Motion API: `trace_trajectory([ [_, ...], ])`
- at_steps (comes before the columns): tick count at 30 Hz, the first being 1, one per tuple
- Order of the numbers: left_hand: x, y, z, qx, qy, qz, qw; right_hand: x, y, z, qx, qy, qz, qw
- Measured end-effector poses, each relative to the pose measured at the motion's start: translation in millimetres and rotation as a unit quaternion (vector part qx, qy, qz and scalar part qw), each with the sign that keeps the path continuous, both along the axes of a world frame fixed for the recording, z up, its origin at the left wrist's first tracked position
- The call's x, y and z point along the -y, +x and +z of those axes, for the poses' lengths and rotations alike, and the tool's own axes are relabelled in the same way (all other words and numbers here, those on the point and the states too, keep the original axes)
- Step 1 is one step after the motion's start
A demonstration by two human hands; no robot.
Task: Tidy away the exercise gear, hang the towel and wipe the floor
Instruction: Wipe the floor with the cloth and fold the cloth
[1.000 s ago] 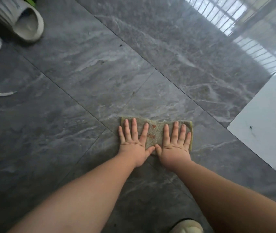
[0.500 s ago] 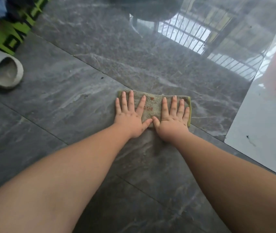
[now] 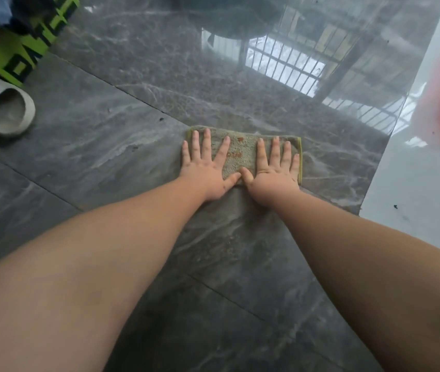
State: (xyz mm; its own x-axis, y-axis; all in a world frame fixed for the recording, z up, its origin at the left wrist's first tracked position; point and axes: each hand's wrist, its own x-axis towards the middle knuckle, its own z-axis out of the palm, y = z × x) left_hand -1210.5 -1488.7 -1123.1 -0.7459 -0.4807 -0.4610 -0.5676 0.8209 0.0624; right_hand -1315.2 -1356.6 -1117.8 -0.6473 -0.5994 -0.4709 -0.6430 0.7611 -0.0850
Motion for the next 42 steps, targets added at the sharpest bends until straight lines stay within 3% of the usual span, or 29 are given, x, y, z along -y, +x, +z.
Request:
trace_trajectory([
  [13,-160,214,8,0.030,0.018,0.026,0.999,-163,219,4,0.021,-0.026,-0.008,0.999],
  [21,-197,302,13,0.033,0.012,0.067,0.997,-191,285,11,0.045,-0.037,0.061,0.996],
  [31,-187,278,-1,-0.048,0.008,0.110,0.993,-141,249,-2,0.017,-0.048,0.131,0.990],
  [42,-2,171,-6,-0.014,-0.033,0.141,0.989,31,151,-9,-0.008,-0.084,0.150,0.985],
])
